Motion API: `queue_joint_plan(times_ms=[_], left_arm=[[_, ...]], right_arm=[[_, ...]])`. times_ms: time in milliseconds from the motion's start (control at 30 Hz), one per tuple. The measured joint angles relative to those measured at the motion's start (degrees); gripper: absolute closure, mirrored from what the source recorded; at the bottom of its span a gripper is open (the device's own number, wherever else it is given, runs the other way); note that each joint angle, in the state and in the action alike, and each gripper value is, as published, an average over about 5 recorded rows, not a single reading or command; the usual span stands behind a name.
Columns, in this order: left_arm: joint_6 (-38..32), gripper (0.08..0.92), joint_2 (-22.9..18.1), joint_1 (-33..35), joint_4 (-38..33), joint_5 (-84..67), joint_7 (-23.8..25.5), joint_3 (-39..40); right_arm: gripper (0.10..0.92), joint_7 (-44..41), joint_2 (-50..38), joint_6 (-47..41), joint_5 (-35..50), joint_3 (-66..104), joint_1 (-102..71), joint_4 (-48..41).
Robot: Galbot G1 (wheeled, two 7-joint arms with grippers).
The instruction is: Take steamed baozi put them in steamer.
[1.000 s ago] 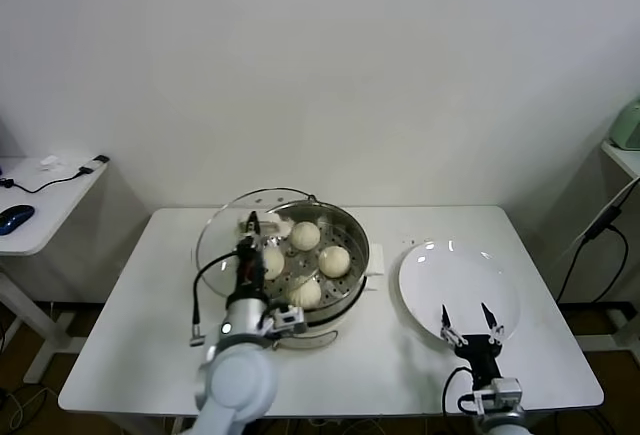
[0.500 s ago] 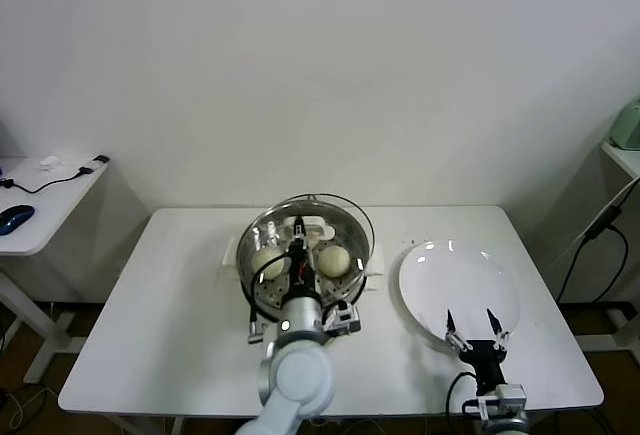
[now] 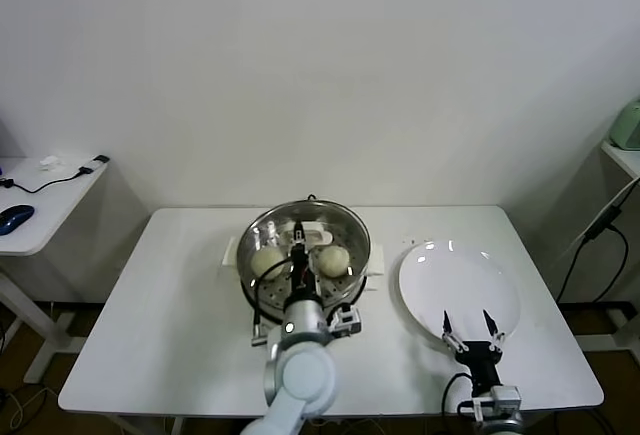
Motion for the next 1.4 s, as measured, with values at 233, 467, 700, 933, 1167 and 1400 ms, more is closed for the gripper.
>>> queue_joint_plan(times_ms=[233,467,700,933,1167,1400], left_arm=[[-0.1,0.868,0.6,-0.3,0.6,0.0,-0.3,-0.5],[-0.3,0.868,0.6,0.0,1.2,0.3,-1.0,-0.2],[-0.6,0.868,0.6,-0.1,2.2,0.4,-1.7,-0.4],[-0.9,0.861,1.0,0.1,2.5,0.5,-1.9,-0.6],[-0.9,0.702,1.6,0.5,1.7,-0.4,-1.7,0.0],[-1.4,0.503,3.1,1.6,-1.6,-2.5,-0.8,0.8]], right_arm=[[0.203,0.0,-0.2,0.1,-0.3,0.0,0.2,0.4],[0.203,0.0,0.0,0.4,-0.6,0.2,0.1,0.3],[0.203,-0.2,0.2,0.9,-0.9,0.8,0.1,0.2],[0.203,-0.4,0.2,1.0,-1.1,1.2,0.3,0.2],[0.203,-0.6,0.2,0.9,-1.3,1.2,0.6,0.4],[0.203,-0.9,0.2,0.3,-1.3,1.1,0.8,0.9]])
